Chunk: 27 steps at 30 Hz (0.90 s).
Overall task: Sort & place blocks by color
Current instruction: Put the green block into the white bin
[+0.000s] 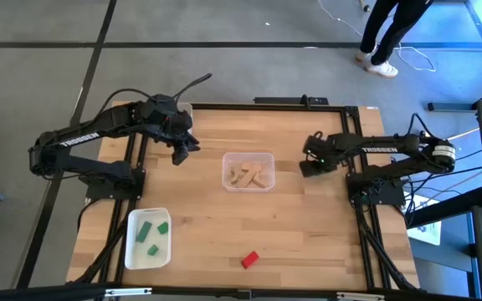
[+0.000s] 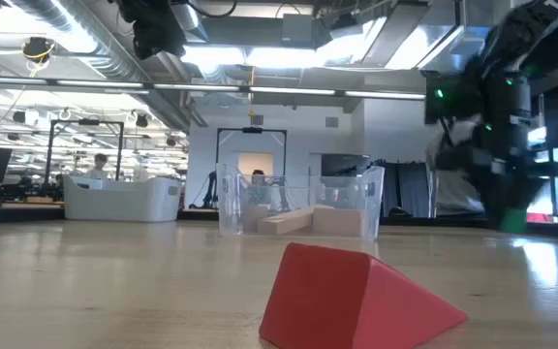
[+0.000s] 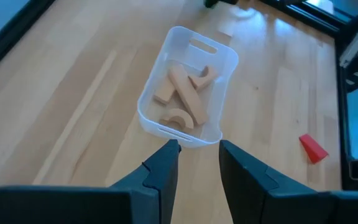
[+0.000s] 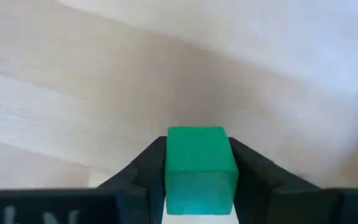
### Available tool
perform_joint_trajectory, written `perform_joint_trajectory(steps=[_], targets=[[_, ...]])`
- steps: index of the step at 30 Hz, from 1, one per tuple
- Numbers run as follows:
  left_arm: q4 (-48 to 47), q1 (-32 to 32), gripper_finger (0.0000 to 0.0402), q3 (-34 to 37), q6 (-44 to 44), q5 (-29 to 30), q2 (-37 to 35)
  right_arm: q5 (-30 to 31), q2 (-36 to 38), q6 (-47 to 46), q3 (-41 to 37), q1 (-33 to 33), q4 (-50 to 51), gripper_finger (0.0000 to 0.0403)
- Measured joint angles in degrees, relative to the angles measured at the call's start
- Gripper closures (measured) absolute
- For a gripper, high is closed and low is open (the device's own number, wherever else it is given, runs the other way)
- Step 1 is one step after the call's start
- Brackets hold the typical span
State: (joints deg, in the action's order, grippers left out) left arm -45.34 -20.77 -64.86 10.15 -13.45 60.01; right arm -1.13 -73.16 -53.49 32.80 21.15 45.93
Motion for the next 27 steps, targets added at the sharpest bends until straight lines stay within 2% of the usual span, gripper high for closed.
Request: perform_joint_trajectory(steps=[6,11,15,20,27], targets=[[0.00,0.04,0.0294,0.00,-0.08,2.08,0.00,8.40,0.12,10.25,9.31,-0.08,-4.99,0.0273],[0.00,0.04,0.0294,0.00,-0.53,3.10,0.00,16.57,0.11,27.49,16.83,-2.11,-8.95,0.0273],[0.00,0.04,0.0294,0.00,-6.95,6.29,0.00,21.01,0.10,39.74,20.50,-3.86,-15.25,0.0273],[1.60,0.07,0.0294,-0.01,-18.53,11.27,0.57,19.65,0.10,52.04,21.04,-4.86,-27.11,0.0273],[11.65,0.59,0.0294,-0.04,-41.01,11.94,4.97,13.84,0.10,57.03,21.11,-4.90,-36.64,0.0273]])
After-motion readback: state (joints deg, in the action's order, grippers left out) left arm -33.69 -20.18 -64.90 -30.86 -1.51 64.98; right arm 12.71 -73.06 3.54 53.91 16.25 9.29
